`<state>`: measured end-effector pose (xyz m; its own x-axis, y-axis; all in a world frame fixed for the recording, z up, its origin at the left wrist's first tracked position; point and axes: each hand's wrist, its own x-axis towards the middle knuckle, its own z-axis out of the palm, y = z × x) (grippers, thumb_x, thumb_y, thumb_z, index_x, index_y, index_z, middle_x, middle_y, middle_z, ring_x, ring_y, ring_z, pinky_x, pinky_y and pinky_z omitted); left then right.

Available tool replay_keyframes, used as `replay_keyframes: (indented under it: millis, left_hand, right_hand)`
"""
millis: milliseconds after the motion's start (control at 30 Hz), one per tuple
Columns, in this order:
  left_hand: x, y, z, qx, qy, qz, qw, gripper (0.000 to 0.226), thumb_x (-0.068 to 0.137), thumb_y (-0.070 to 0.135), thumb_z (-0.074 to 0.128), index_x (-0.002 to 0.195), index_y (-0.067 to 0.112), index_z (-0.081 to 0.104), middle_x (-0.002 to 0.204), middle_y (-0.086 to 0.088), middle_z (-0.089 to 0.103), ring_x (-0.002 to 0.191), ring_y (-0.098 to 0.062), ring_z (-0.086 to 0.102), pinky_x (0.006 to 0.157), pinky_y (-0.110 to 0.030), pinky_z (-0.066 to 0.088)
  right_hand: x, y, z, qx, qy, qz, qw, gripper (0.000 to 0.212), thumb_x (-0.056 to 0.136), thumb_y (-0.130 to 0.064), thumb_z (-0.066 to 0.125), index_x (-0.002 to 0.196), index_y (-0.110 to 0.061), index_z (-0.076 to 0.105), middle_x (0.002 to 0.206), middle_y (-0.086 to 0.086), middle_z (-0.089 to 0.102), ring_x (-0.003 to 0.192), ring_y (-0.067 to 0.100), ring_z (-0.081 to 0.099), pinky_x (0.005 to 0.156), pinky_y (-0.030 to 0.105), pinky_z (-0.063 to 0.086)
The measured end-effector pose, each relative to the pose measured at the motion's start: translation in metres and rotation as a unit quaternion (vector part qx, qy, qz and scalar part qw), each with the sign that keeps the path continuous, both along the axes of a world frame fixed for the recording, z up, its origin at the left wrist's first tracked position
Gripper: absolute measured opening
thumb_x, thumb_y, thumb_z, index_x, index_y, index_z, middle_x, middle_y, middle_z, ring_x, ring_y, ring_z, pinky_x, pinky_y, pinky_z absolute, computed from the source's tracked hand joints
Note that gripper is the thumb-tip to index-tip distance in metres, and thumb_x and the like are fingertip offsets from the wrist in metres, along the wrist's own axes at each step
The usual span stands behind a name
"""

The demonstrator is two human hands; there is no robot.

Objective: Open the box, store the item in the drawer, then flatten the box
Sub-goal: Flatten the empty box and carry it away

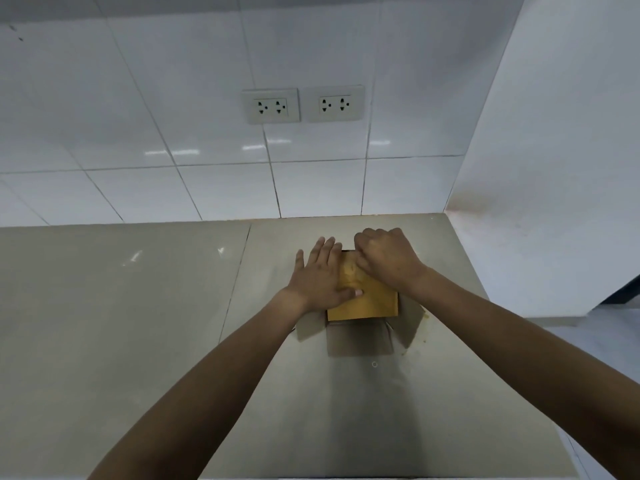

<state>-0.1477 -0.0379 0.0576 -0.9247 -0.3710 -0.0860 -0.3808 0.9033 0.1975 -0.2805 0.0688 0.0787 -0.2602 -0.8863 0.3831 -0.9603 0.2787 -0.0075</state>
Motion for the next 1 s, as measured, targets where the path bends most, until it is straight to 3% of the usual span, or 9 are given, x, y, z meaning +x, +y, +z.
replay_keyframes:
  millis: [67, 133, 167, 300, 467, 667, 800, 933, 1000]
  left_hand:
    - [0.001, 0.001, 0.000, 0.003, 0.009, 0.000, 1.000, 0.103, 0.082, 0.074, 0.043, 0.153, 0.012, 0.002, 0.163, -0.006, -0.003, 0.149, -0.022, -0.011, 0.118, -0.057, 0.001]
    - [0.002, 0.002, 0.001, 0.003, 0.013, 0.000, 1.000, 0.105, 0.081, 0.076, 0.042, 0.153, 0.011, 0.001, 0.163, -0.006, -0.004, 0.149, -0.022, -0.011, 0.118, -0.057, 0.001]
    - [0.002, 0.003, 0.001, 0.005, 0.013, -0.001, 1.000, 0.106, 0.081, 0.075, 0.042, 0.153, 0.011, -0.001, 0.163, -0.005, -0.005, 0.149, -0.022, -0.011, 0.118, -0.056, 0.001]
    - [0.003, 0.005, -0.002, 0.025, 0.025, -0.004, 0.999, 0.108, 0.082, 0.074, 0.043, 0.152, 0.011, -0.011, 0.162, -0.003, -0.010, 0.148, -0.020, -0.014, 0.118, -0.055, -0.001]
    - [0.005, 0.003, -0.002, 0.032, 0.033, -0.011, 0.999, 0.106, 0.084, 0.071, 0.044, 0.152, 0.011, -0.011, 0.162, -0.002, -0.009, 0.148, -0.019, -0.014, 0.118, -0.054, -0.002]
    - [0.005, 0.006, -0.004, 0.019, 0.027, -0.028, 0.999, 0.107, 0.083, 0.072, 0.044, 0.152, 0.010, -0.009, 0.163, -0.005, -0.008, 0.148, -0.020, -0.014, 0.119, -0.054, -0.003]
    - [0.004, 0.006, -0.005, 0.016, 0.028, -0.030, 0.999, 0.106, 0.083, 0.072, 0.044, 0.152, 0.012, -0.009, 0.163, -0.005, -0.007, 0.148, -0.021, -0.015, 0.118, -0.054, -0.004]
    - [0.005, 0.005, -0.003, 0.012, 0.022, -0.024, 0.999, 0.101, 0.086, 0.070, 0.040, 0.153, 0.011, -0.008, 0.163, -0.004, -0.008, 0.148, -0.019, -0.015, 0.118, -0.054, -0.003]
    - [0.004, 0.005, -0.003, 0.015, 0.023, -0.020, 0.999, 0.097, 0.088, 0.068, 0.039, 0.153, 0.011, -0.004, 0.163, -0.004, -0.005, 0.148, -0.019, -0.014, 0.119, -0.054, -0.003]
  right_hand:
    - [-0.004, 0.000, 0.014, -0.015, -0.138, -0.026, 0.990, 0.011, 0.087, -0.018, 0.057, 0.083, -0.008, 0.058, 0.076, 0.007, 0.065, 0.067, 0.025, 0.060, 0.062, 0.037, 0.047]
    - [-0.014, 0.000, 0.027, -0.035, -0.300, -0.048, 0.952, 0.008, 0.086, -0.019, 0.058, 0.082, -0.011, 0.059, 0.079, 0.003, 0.066, 0.074, 0.021, 0.062, 0.068, 0.038, 0.051]
    - [-0.018, 0.002, 0.030, -0.039, -0.335, -0.039, 0.941, 0.008, 0.086, -0.020, 0.059, 0.082, -0.013, 0.059, 0.080, 0.000, 0.066, 0.077, 0.019, 0.062, 0.071, 0.038, 0.051]
    - [-0.014, 0.005, 0.018, 0.054, -0.264, 0.049, 0.962, 0.008, 0.087, -0.024, 0.060, 0.094, -0.021, 0.062, 0.097, -0.004, 0.064, 0.092, 0.016, 0.060, 0.079, 0.039, 0.051]
    - [-0.013, 0.001, 0.017, 0.135, -0.127, 0.102, 0.977, 0.032, 0.091, -0.017, 0.048, 0.120, -0.024, 0.060, 0.124, 0.002, 0.055, 0.108, 0.021, 0.054, 0.080, 0.040, 0.051]
    - [-0.016, -0.003, 0.024, 0.179, -0.060, 0.106, 0.976, 0.036, 0.099, -0.028, 0.037, 0.132, -0.028, 0.050, 0.121, 0.003, 0.055, 0.099, 0.023, 0.059, 0.074, 0.035, 0.049]
    - [-0.013, -0.008, 0.024, 0.186, -0.052, 0.099, 0.976, 0.037, 0.097, -0.037, 0.039, 0.130, -0.026, 0.049, 0.113, 0.002, 0.056, 0.087, 0.021, 0.060, 0.067, 0.032, 0.047]
    - [-0.013, -0.010, 0.024, 0.149, -0.063, 0.078, 0.984, 0.023, 0.096, -0.029, 0.045, 0.112, -0.014, 0.049, 0.105, 0.005, 0.060, 0.074, 0.020, 0.052, 0.061, 0.029, 0.037]
    - [-0.014, -0.010, 0.026, 0.144, -0.069, 0.068, 0.985, 0.021, 0.094, -0.024, 0.047, 0.111, -0.012, 0.046, 0.103, 0.007, 0.062, 0.076, 0.024, 0.056, 0.060, 0.031, 0.039]
